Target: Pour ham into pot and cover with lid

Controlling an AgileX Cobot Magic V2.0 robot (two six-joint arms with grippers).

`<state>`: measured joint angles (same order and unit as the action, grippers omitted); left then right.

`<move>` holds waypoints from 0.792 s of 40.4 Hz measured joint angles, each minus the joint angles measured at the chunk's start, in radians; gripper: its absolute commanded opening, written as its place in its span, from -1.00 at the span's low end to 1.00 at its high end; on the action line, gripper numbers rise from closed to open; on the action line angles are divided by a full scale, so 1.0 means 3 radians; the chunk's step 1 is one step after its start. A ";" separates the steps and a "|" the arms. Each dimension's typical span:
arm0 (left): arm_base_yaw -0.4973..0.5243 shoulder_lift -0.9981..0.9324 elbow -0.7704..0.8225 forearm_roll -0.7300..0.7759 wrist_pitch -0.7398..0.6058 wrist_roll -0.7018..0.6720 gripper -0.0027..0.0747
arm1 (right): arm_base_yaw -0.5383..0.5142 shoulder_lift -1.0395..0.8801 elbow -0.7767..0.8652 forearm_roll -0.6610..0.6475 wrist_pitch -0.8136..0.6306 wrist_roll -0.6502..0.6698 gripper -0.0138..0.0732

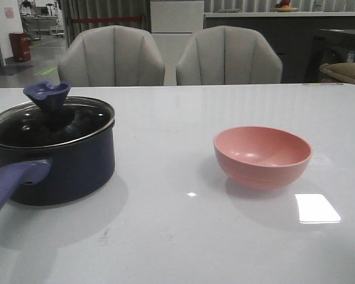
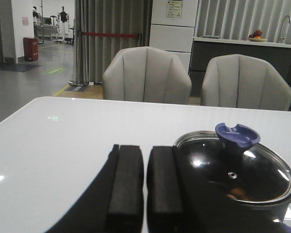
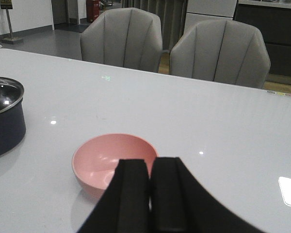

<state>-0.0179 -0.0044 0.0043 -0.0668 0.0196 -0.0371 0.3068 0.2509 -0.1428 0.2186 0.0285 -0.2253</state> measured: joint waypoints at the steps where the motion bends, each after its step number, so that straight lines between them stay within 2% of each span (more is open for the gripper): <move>1: 0.0000 0.0000 0.0000 0.0000 -0.0002 0.0000 -0.59 | 0.0000 0.0000 0.0000 0.0000 0.0000 0.0000 -0.31; 32: 0.0000 0.0000 0.0000 0.0000 -0.0008 -0.0012 -0.59 | 0.0000 0.0000 0.0026 -0.0042 -0.0008 0.0000 -0.31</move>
<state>-0.0179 -0.0044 0.0043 -0.0668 0.0173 -0.0407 0.3068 0.2509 -0.1351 0.2060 0.0262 -0.2253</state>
